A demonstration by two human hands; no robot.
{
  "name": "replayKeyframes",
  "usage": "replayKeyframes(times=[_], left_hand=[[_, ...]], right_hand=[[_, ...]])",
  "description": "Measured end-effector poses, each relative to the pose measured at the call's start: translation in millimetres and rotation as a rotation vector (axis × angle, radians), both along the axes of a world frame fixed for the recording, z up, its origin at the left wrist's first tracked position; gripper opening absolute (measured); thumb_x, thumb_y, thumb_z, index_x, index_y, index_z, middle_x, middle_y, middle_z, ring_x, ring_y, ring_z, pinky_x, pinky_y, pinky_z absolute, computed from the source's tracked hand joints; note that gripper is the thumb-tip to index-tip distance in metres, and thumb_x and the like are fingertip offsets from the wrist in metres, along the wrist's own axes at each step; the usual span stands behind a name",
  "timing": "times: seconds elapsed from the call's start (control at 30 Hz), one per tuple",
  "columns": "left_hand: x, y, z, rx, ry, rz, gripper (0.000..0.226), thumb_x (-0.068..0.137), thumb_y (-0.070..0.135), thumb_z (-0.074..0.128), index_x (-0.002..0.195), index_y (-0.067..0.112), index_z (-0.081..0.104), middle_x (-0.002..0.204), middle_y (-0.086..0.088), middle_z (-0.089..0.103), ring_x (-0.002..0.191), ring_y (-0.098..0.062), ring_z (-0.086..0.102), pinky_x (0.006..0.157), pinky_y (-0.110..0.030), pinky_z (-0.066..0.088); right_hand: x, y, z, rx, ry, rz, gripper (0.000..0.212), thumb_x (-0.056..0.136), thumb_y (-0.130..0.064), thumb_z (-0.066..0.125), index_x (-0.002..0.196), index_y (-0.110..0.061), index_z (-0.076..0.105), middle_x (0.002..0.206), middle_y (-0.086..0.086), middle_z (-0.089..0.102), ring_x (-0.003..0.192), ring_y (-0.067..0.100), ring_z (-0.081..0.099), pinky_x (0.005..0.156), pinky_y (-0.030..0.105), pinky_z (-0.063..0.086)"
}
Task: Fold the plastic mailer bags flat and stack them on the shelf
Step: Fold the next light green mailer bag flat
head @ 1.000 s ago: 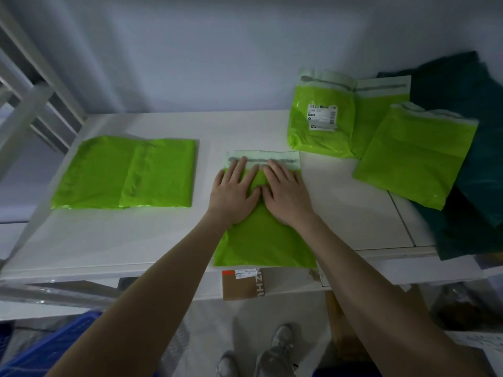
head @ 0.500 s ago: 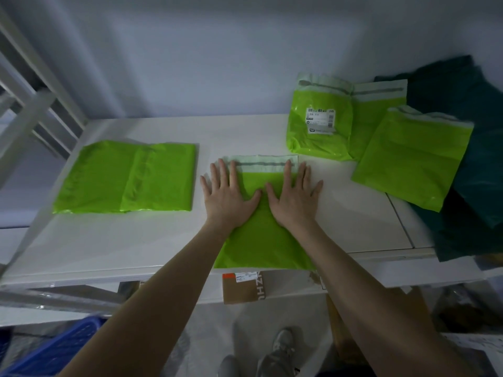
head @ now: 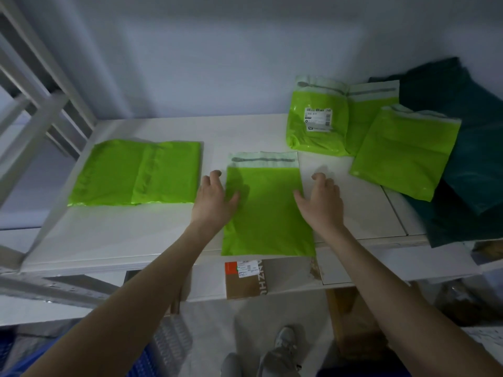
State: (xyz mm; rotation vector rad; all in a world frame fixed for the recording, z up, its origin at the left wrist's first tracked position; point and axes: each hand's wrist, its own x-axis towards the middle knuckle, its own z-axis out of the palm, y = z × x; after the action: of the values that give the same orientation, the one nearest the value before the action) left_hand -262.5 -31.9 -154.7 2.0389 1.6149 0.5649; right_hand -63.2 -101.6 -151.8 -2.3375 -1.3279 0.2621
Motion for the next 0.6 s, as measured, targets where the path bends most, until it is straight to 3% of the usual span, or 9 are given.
replayKeyframes(times=[0.13, 0.4, 0.5, 0.6], left_hand=[[-1.0, -6.8, 1.0, -0.106, -0.072, 0.030, 0.066, 0.082, 0.027, 0.069, 0.134, 0.005, 0.034, 0.125, -0.015, 0.049, 0.107, -0.029, 0.054, 0.089, -0.036, 0.045], [1.7, -1.1, 9.7, -0.376, -0.247, 0.164, 0.058, 0.074, 0.016, 0.078, 0.124, 0.006, 0.051, 0.112, -0.009, 0.062, 0.103, -0.024, 0.059, 0.082, -0.028, 0.046], [0.7, 2.5, 12.9, -0.477, -0.354, 0.167, 0.047, 0.072, 0.005, 0.078, 0.116, 0.003, 0.061, 0.103, -0.009, 0.065, 0.092, -0.022, 0.059, 0.082, -0.028, 0.047], [-1.2, 2.7, 15.4, -0.524, -0.476, 0.162, 0.031, 0.075, -0.001, 0.072, 0.105, 0.008, 0.065, 0.082, 0.000, 0.059, 0.087, -0.019, 0.056, 0.073, -0.026, 0.046]], right_hand=[[-3.1, -12.2, -1.7, -0.013, 0.134, 0.001, 0.058, 0.086, -0.040, 0.061, 0.128, -0.007, 0.038, 0.116, 0.015, 0.051, 0.104, 0.033, 0.053, 0.081, 0.039, 0.046], [-14.1, -8.3, 1.4, -0.097, 0.277, -0.053, 0.062, 0.081, -0.028, 0.069, 0.130, -0.008, 0.037, 0.121, 0.016, 0.052, 0.111, 0.034, 0.053, 0.086, 0.039, 0.044], [-9.7, -2.8, 2.4, -0.128, 0.378, -0.087, 0.057, 0.077, -0.025, 0.074, 0.122, -0.007, 0.044, 0.119, 0.014, 0.055, 0.110, 0.032, 0.054, 0.085, 0.037, 0.045], [-7.9, 1.0, 1.8, -0.114, 0.449, -0.121, 0.047, 0.071, -0.020, 0.077, 0.110, -0.008, 0.053, 0.114, 0.011, 0.059, 0.104, 0.028, 0.058, 0.080, 0.033, 0.047]])
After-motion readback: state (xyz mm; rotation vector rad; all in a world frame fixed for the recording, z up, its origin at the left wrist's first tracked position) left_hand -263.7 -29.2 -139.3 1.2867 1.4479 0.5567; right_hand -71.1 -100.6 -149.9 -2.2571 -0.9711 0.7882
